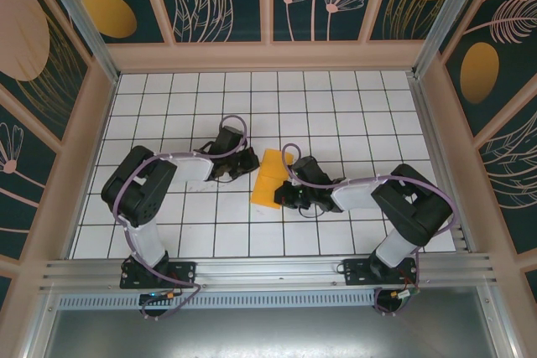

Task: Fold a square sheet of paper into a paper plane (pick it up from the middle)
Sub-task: Fold the triangle a second time at the center of the table.

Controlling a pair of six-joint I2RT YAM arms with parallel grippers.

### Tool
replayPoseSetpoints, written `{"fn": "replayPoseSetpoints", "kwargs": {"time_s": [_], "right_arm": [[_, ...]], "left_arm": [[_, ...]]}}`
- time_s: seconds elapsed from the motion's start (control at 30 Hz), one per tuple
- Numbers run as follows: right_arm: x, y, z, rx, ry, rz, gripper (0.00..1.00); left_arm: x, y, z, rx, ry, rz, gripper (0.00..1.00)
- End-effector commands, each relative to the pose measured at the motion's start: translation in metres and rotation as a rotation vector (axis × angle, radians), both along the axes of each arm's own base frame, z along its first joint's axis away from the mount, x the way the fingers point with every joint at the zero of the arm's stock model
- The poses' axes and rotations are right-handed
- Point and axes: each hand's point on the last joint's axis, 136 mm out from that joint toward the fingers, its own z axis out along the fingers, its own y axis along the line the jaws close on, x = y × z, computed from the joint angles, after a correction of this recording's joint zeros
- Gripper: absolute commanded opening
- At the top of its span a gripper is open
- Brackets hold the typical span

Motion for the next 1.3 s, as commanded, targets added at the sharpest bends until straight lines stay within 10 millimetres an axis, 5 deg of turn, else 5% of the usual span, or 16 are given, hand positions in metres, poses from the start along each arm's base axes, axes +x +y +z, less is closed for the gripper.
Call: {"fn": "replayPoseSetpoints", "kwargs": {"time_s": [0.0, 0.2, 0.47, 0.87, 1.27], "right_arm": [[-0.041, -0.038, -0.049, -0.189, 0.181, 0.022, 0.00], [-0.038, -0.035, -0.047, -0.194, 0.179, 0.039, 0.00], [-0.032, -0.028, -0.034, -0.174, 0.127, 0.075, 0.00], [-0.030, -0.031, -0.032, -0.178, 0.101, 0.055, 0.00], [-0.031, -0.030, -0.028, -0.153, 0.090, 0.055, 0.00]], "left_arm": [[0.010, 0.004, 0.032, 0.020, -0.073, 0.006, 0.03], [0.001, -0.008, 0.071, -0.121, -0.131, -0.025, 0.07], [-0.025, -0.052, 0.088, -0.242, -0.148, -0.160, 0.10], [-0.043, -0.072, 0.018, -0.261, -0.018, -0.206, 0.10], [-0.055, -0.052, -0.044, -0.158, 0.105, -0.142, 0.06]]}}
